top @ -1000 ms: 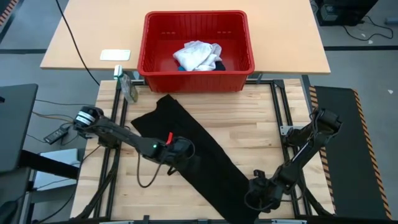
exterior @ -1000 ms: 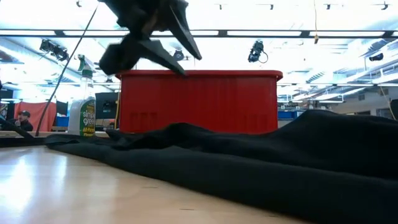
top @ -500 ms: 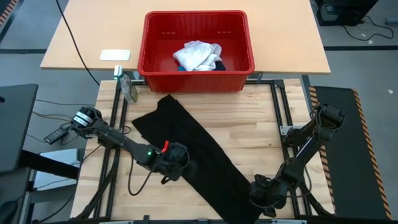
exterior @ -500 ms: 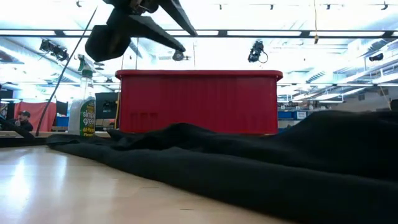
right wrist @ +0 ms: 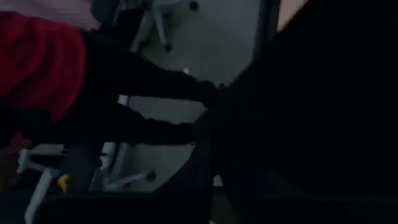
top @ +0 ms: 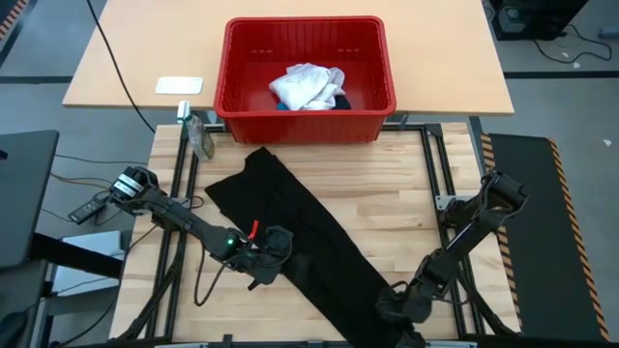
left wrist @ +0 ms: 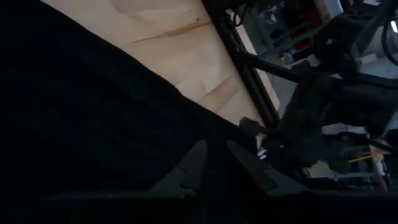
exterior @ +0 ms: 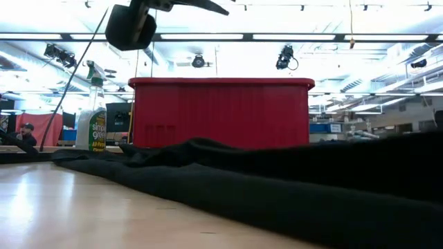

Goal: Fold laundry
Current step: Fold the black shirt on the table

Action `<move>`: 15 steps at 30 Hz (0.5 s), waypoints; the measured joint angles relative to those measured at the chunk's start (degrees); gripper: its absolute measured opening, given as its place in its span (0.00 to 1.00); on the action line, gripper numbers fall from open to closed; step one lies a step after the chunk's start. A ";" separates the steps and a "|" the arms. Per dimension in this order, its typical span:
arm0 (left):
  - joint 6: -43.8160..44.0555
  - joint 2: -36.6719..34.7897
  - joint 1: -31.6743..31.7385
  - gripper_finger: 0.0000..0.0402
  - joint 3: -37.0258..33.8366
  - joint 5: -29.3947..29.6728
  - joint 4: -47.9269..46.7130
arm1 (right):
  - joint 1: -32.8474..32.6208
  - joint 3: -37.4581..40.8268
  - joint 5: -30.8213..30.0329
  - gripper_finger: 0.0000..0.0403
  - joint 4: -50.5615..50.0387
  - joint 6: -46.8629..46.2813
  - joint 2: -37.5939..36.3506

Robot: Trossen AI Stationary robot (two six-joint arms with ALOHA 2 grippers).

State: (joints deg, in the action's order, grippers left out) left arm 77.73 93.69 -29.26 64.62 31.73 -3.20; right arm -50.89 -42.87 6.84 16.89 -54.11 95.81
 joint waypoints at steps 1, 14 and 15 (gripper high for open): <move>-0.30 0.00 0.00 0.14 0.00 -0.01 0.11 | 0.23 0.00 1.28 0.19 0.78 -0.09 0.35; -10.95 2.12 -1.39 0.14 0.11 -0.51 12.15 | 0.24 0.00 2.76 0.53 -11.32 -1.72 -3.25; -12.48 3.04 -1.86 0.14 0.11 -0.53 13.96 | 0.12 0.00 1.61 0.53 -14.47 -0.92 -3.78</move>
State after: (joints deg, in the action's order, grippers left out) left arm 65.25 96.73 -31.11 64.73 31.20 10.76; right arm -50.77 -42.87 8.45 2.42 -55.03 92.03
